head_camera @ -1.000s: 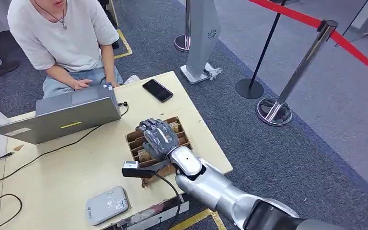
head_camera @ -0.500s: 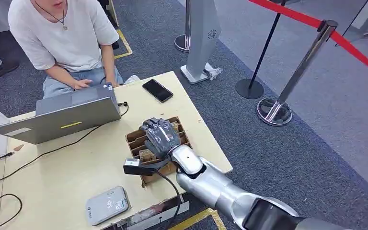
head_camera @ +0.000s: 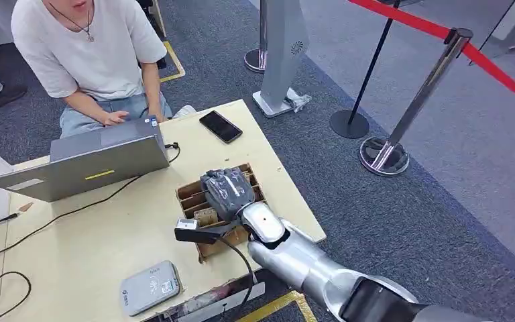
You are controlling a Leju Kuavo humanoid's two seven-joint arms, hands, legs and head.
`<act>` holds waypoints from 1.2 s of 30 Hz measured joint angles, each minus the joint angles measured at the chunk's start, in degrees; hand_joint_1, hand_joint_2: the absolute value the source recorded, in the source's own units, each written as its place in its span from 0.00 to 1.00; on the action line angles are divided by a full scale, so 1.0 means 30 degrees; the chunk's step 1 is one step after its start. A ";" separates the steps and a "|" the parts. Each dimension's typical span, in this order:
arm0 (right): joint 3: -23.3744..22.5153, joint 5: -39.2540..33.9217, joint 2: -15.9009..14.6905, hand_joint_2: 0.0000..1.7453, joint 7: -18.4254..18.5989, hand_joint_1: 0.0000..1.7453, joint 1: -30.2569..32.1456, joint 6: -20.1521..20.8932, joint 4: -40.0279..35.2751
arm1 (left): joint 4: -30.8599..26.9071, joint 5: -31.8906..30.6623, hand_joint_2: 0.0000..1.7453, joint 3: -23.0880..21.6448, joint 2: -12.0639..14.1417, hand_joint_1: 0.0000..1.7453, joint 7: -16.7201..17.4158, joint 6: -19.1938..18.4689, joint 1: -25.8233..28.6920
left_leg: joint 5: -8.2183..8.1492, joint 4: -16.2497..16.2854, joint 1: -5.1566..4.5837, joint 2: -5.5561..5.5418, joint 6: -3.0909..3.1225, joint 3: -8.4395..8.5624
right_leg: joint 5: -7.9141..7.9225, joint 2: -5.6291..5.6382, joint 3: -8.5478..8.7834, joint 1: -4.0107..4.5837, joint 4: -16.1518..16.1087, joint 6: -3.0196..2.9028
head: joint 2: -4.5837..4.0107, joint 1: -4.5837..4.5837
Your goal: Pass the card to the sensor for recognition and then transmit it.
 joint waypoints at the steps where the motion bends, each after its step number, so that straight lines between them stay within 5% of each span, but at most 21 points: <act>1: 0.0000 0.0000 0.0000 1.00 0.0000 0.92 0.0000 0.0000 0.0000 | 0.0000 0.0000 0.00 -0.0001 0.0000 0.00 -0.0007 0.0000 0.0000 | 0.0000 0.0000 0.0000 0.0000 0.0000 0.0000 | 0.0000 0.0000 0.0000 0.0000 0.0000 0.0000 | 0.0000 0.0000; 3: -0.0007 0.0000 0.0000 1.00 0.0000 1.00 0.0000 0.0000 0.0000 | 0.0000 0.0007 0.00 -0.0001 0.0000 0.00 -0.0015 0.0000 0.0000 | 0.0000 0.0000 0.0000 0.0000 0.0000 0.0000 | 0.0000 0.0000 0.0000 0.0000 0.0000 0.0000 | 0.0000 0.0000; 14: -0.0044 0.0321 -0.0007 1.00 -0.0401 1.00 0.0014 -0.0481 -0.0394 | 0.0000 0.0007 0.00 -0.0001 0.0000 0.00 -0.0044 0.0000 0.0002 | 0.0000 0.0000 0.0001 0.0000 0.0000 -0.0001 | 0.0000 0.0000 -0.0001 0.0000 0.0001 0.0000 | 0.0000 0.0007; 36: 0.0007 -0.1115 -0.0379 1.00 -0.1843 1.00 -0.2109 -0.1443 -0.5392 | 0.0000 0.0262 0.00 0.0007 0.0124 0.00 -0.0051 0.0117 0.0028 | 0.0002 0.0001 0.0000 0.0001 0.0000 -0.0001 | 0.0002 0.0001 0.0000 0.0000 0.0003 0.0000 | 0.0000 0.0000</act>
